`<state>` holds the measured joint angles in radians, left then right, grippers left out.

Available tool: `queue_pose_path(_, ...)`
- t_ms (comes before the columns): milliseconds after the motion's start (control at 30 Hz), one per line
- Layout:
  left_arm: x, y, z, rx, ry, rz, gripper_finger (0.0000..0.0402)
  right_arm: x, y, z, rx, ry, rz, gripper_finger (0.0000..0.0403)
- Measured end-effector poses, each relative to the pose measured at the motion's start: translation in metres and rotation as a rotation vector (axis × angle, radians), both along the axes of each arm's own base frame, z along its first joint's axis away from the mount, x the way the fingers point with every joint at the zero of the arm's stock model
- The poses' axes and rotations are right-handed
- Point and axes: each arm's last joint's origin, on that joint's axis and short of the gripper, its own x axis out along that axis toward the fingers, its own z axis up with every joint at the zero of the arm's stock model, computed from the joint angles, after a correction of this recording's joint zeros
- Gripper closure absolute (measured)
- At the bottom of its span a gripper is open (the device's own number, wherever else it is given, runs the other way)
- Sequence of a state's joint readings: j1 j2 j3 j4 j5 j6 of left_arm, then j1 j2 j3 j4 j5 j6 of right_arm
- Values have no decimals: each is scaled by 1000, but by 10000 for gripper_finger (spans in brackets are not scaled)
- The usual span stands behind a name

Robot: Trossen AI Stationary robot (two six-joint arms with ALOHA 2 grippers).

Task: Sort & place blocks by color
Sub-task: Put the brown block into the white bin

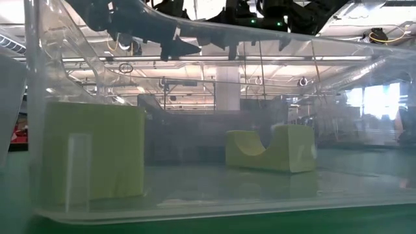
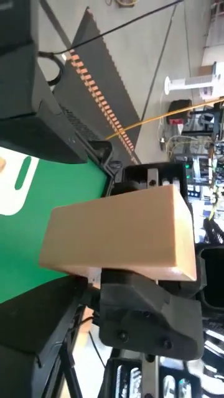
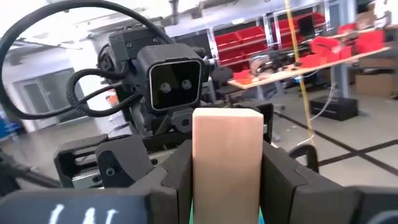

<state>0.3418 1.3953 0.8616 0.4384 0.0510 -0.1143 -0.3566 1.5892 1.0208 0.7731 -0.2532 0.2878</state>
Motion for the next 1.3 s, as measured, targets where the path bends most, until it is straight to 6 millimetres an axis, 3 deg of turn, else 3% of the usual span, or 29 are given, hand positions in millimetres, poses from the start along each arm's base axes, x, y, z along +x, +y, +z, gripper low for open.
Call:
queue_pose_path(167, 0, -1, 1, -2, -8, -13, 116, 1, 4, 1, -21, 2, 38, 292)
queue_pose_path(500, 3, -10, 0, -40, -20, -132, 232, 5, 16, -2, 5, 41, 83, 292)
queue_pose_path(833, 5, -17, 0, -68, -15, -165, 253, 5, 21, -1, -2, 50, 113, 287)
queue_pose_path(1100, 4, -14, -6, -100, 38, -79, 257, -12, 13, 2, 66, 198, 55, 109)
queue_pose_path(1300, -3, -2, -17, -164, 129, 30, 257, -38, 11, 12, 134, 323, 24, 54)
